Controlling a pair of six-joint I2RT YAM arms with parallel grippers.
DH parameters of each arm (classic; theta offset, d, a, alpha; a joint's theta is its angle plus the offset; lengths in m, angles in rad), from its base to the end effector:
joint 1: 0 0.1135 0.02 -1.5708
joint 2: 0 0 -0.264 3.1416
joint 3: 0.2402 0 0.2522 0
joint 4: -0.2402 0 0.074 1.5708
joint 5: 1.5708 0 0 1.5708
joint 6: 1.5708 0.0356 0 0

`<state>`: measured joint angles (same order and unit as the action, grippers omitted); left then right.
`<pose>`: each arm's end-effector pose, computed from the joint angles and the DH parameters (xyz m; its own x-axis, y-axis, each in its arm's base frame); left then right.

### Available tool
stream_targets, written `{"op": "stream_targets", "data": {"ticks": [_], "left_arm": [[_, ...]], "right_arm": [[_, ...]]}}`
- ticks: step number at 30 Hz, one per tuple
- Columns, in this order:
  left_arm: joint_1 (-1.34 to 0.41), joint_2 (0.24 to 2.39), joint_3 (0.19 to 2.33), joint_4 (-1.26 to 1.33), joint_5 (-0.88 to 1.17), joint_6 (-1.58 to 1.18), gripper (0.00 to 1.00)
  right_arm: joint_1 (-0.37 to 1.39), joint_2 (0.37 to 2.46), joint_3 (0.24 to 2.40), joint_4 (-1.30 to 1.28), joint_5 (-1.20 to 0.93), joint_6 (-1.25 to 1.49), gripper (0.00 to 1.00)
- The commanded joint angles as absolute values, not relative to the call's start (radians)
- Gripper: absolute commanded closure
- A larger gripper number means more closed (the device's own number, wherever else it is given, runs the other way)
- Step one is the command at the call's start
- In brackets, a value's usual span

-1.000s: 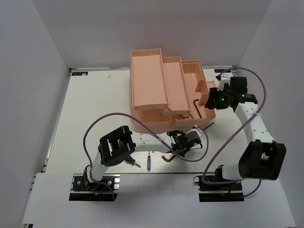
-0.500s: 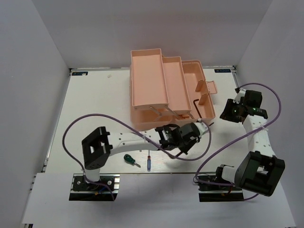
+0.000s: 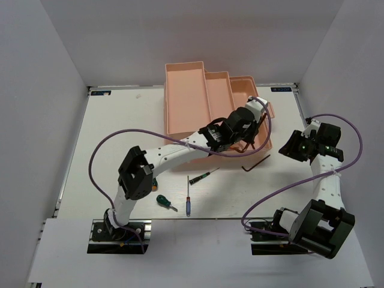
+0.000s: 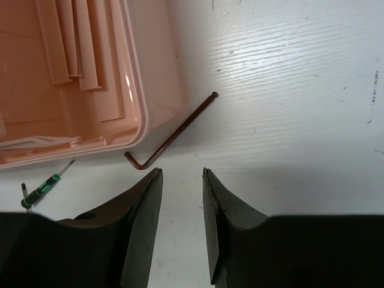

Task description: Sort the tools into containers

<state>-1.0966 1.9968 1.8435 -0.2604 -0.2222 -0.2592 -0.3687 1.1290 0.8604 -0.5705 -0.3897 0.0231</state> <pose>0.2261 -0.4234 0.3321 -0.3762 0.1855 -0.9078 0.7027 0.6957 -0.1491 0.2200 -0.0705 0.2654 -0.6916 0.2901 -0.6614 0.1126 0.9479 0.2980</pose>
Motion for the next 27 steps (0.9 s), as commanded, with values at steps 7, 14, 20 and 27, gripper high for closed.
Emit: {"op": "stream_targets", "data": {"ticks": [7,14,20,27], "left_arm": [[-0.977,2.183,2.114,-0.120,0.027,-0.403,1.00],[-0.890,2.233,2.128,-0.025,0.173,-0.544,1.00],[-0.847,2.246,2.082,0.052,0.146,-0.566,1.00],[-0.805,2.325,2.171,-0.041,0.121,-0.555,0.89]], "right_arm": [[-0.399,1.124,0.824,-0.568,-0.548,0.003,0.62],[-0.406,1.134,0.821,-0.568,-0.575,-0.024,0.62],[-0.407,1.140,0.821,-0.568,-0.581,-0.023,0.62],[-0.405,1.186,0.834,-0.618,-0.686,-0.092,0.33]]}}
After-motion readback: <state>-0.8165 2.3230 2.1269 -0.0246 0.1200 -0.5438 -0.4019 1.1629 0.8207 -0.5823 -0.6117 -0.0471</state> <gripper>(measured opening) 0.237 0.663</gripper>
